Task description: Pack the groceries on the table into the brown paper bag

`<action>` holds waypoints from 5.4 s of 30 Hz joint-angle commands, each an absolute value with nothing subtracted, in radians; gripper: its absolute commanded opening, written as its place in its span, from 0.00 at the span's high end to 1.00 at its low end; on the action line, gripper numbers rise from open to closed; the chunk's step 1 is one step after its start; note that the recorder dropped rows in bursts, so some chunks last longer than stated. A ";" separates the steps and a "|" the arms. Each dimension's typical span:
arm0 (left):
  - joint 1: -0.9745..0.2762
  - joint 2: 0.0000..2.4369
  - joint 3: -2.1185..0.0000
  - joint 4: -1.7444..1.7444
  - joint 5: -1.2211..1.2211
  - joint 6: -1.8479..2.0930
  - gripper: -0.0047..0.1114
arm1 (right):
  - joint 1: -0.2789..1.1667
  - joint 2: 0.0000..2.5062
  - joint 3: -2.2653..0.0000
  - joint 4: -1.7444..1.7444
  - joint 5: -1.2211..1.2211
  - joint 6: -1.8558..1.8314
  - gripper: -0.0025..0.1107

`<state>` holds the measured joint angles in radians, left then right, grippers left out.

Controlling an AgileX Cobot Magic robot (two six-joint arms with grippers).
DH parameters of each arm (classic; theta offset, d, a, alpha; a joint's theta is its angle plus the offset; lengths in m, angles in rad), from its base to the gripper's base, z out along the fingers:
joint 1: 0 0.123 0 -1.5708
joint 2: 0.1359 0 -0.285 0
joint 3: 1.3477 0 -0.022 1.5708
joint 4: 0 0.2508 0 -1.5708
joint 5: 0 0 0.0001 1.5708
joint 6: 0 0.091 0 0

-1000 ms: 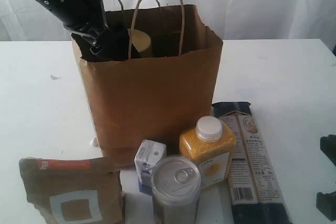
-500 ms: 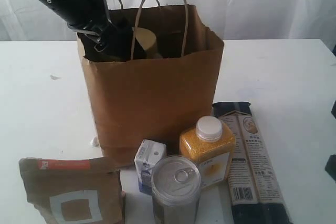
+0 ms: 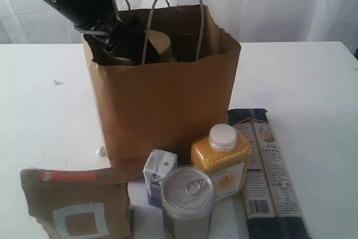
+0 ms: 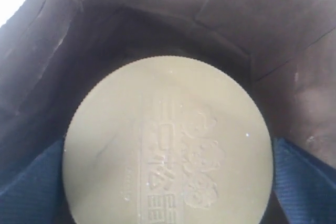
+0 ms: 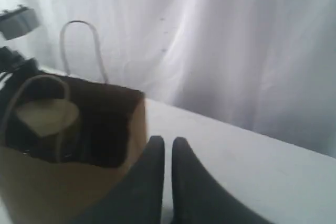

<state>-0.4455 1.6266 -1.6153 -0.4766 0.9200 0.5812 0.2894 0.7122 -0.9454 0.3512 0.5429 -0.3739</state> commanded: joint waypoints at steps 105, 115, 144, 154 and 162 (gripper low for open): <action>-0.450 0.389 -0.415 -0.361 0.411 0.109 0.96 | 0.287 0.145 -0.616 0.547 1.142 -0.491 0.93; -0.450 0.387 -0.393 -0.361 0.403 0.109 0.96 | 0.287 0.142 -0.616 0.549 1.198 -0.491 0.93; -0.450 0.000 0.000 -0.080 0.177 0.109 0.96 | 0.287 0.142 -0.616 0.553 1.191 -0.465 0.93; -0.450 0.000 0.000 -0.080 0.177 0.109 0.96 | 0.291 0.304 -0.618 0.573 1.221 -0.558 0.91; -0.450 0.000 0.000 -0.080 0.177 0.109 0.96 | 0.291 0.443 -0.620 0.625 1.131 -0.612 0.85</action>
